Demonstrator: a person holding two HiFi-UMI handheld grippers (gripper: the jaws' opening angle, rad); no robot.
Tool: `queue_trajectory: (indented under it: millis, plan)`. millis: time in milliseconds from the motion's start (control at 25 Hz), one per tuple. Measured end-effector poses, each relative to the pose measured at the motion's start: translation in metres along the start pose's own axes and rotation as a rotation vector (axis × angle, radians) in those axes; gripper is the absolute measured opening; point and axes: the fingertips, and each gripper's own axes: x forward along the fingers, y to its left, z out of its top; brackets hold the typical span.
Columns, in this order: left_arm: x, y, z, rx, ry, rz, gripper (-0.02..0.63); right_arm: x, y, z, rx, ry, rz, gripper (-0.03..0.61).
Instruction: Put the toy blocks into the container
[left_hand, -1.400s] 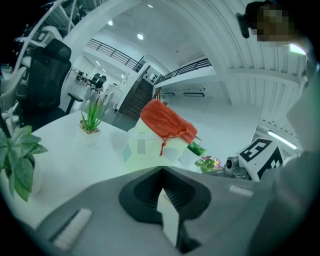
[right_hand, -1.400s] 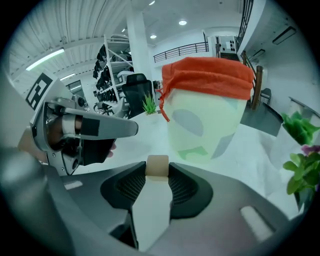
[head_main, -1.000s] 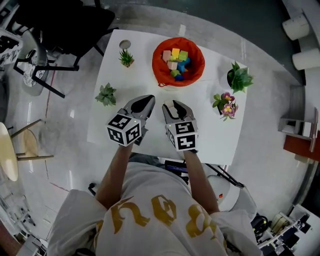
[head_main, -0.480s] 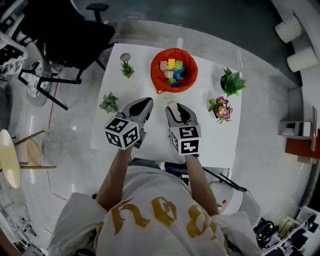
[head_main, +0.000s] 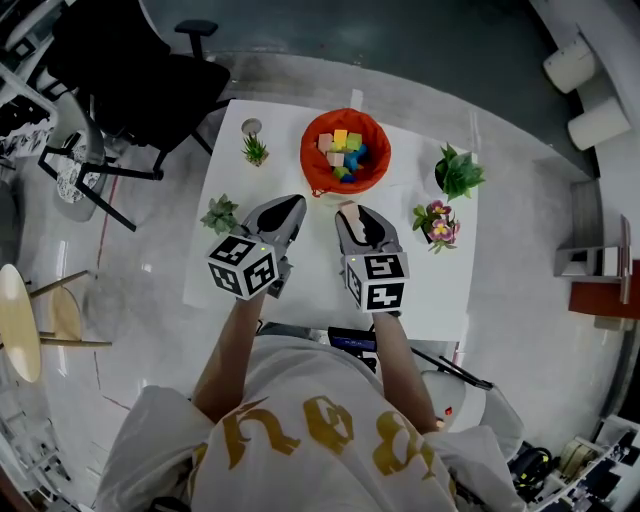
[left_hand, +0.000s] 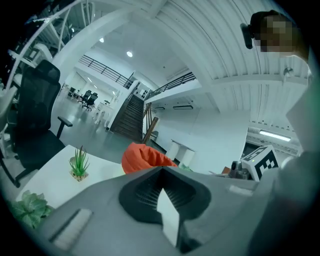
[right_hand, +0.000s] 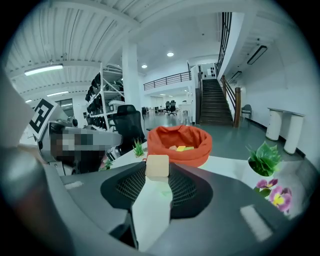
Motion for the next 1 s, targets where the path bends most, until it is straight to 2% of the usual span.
queue_trajectory:
  millis: [400, 680, 1000]
  plan:
    - [0.008, 0.004, 0.02, 0.002, -0.025, -0.013, 0.0, 0.001, -0.021, 0.032, 0.019, -0.062, -0.029, 0.172]
    - [0.024, 0.01, 0.033, -0.018, -0.042, -0.029, 0.0, 0.006, -0.03, 0.061, -0.05, -0.106, -0.066, 0.172]
    - [0.043, 0.021, 0.036, -0.025, -0.035, -0.032, 0.0, 0.03, -0.046, 0.069, -0.05, -0.089, -0.074, 0.173]
